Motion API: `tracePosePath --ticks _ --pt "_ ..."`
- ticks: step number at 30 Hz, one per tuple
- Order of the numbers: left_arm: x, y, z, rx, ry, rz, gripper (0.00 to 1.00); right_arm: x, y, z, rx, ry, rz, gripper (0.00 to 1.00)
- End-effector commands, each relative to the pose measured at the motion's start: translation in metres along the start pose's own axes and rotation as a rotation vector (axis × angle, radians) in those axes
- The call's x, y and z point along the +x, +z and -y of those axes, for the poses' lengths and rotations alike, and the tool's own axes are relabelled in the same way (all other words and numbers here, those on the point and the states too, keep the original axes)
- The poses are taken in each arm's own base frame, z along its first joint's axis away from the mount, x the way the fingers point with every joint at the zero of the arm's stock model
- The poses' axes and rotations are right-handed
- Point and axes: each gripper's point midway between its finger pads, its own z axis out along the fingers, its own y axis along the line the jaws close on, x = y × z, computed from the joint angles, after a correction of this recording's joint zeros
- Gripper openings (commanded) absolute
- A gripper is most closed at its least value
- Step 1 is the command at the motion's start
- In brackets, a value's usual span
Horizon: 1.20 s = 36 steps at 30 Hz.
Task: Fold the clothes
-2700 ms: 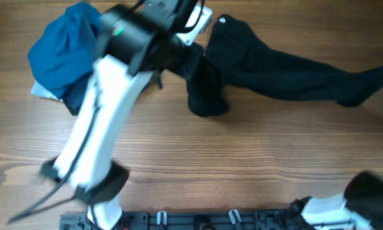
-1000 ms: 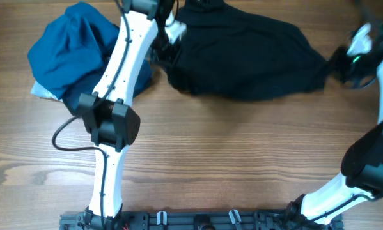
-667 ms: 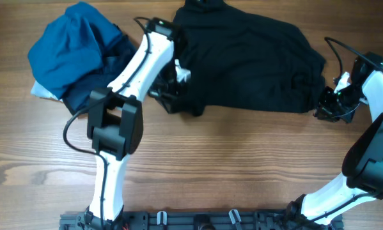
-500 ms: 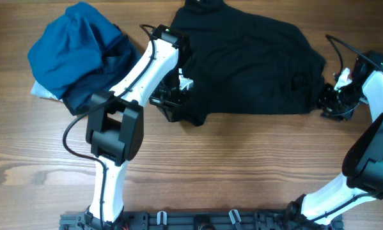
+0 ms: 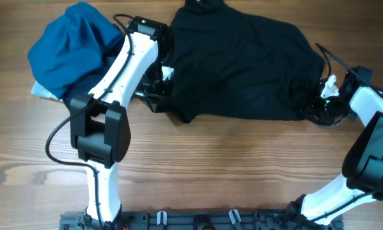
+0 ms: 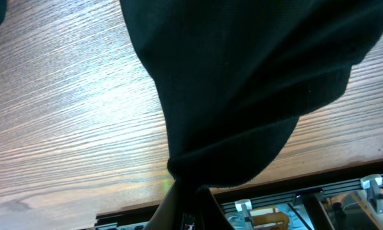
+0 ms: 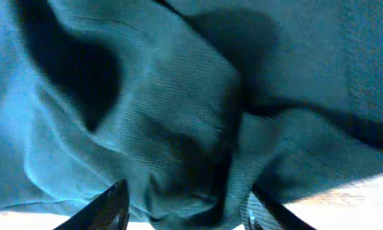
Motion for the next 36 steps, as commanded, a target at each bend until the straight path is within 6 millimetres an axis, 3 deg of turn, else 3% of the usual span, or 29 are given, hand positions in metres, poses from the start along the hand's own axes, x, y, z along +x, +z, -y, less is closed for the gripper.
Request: tracePosePath --ticks 1,5,8,9,10,13,14,18,22,23,26,28,29,31,32,34,36 --pt "0.006 -0.007 -0.015 -0.013 -0.041 0.014 0.05 0.001 -0.001 -0.014 -0.076 -0.092 0.01 0.53" --pt "0.006 -0.008 -0.028 -0.001 -0.077 0.015 0.05 -0.011 -0.015 -0.031 -0.137 -0.17 0.059 0.45" --pt "0.006 -0.008 -0.035 0.007 -0.114 0.017 0.05 -0.014 -0.018 -0.029 -0.119 -0.146 0.067 0.43" --pt "0.006 -0.008 -0.036 0.008 -0.119 0.017 0.05 -0.013 -0.017 -0.027 -0.107 -0.132 0.065 0.38" --pt "0.005 -0.009 -0.037 0.009 -0.122 0.02 0.05 -0.012 -0.017 -0.026 -0.103 -0.127 0.058 0.26" --pt "0.004 -0.009 -0.037 0.009 -0.121 0.025 0.05 -0.002 -0.018 -0.015 -0.046 -0.095 0.014 0.13" --pt "0.004 -0.009 -0.037 0.009 -0.121 0.025 0.06 0.001 -0.021 -0.007 0.002 -0.08 -0.003 0.04" --pt "0.002 -0.009 -0.037 0.009 -0.121 0.032 0.05 0.002 -0.046 -0.001 0.046 -0.008 -0.024 0.04" --pt "0.004 -0.009 -0.039 0.001 -0.121 0.025 0.06 0.038 -0.101 0.062 0.515 0.291 -0.076 0.05" --pt "0.004 -0.009 -0.04 -0.006 -0.122 0.023 0.06 0.046 -0.108 0.068 0.566 0.317 -0.091 0.04" --pt "0.007 -0.008 -0.04 -0.006 -0.122 0.015 0.06 0.062 -0.109 0.067 0.577 0.333 -0.151 0.04" --pt "0.007 -0.008 -0.04 -0.006 -0.122 0.015 0.06 0.061 -0.105 0.061 0.535 0.335 -0.154 0.04" --pt "0.007 -0.008 -0.039 -0.005 -0.122 0.015 0.06 0.053 -0.096 0.048 0.437 0.282 -0.14 0.06" --pt "0.006 -0.009 -0.039 -0.005 -0.122 0.015 0.08 0.032 -0.08 0.018 0.232 0.143 -0.093 0.44" --pt "0.006 -0.009 -0.039 -0.005 -0.122 0.016 0.1 0.023 -0.073 0.004 0.144 0.08 -0.061 0.53" --pt "0.006 -0.008 -0.039 -0.005 -0.122 0.016 0.13 0.01 -0.057 -0.011 0.046 0.029 0.002 0.56" --pt "0.006 -0.008 -0.039 -0.005 -0.122 0.017 0.14 0.013 -0.043 -0.018 0.021 -0.002 0.003 0.55"
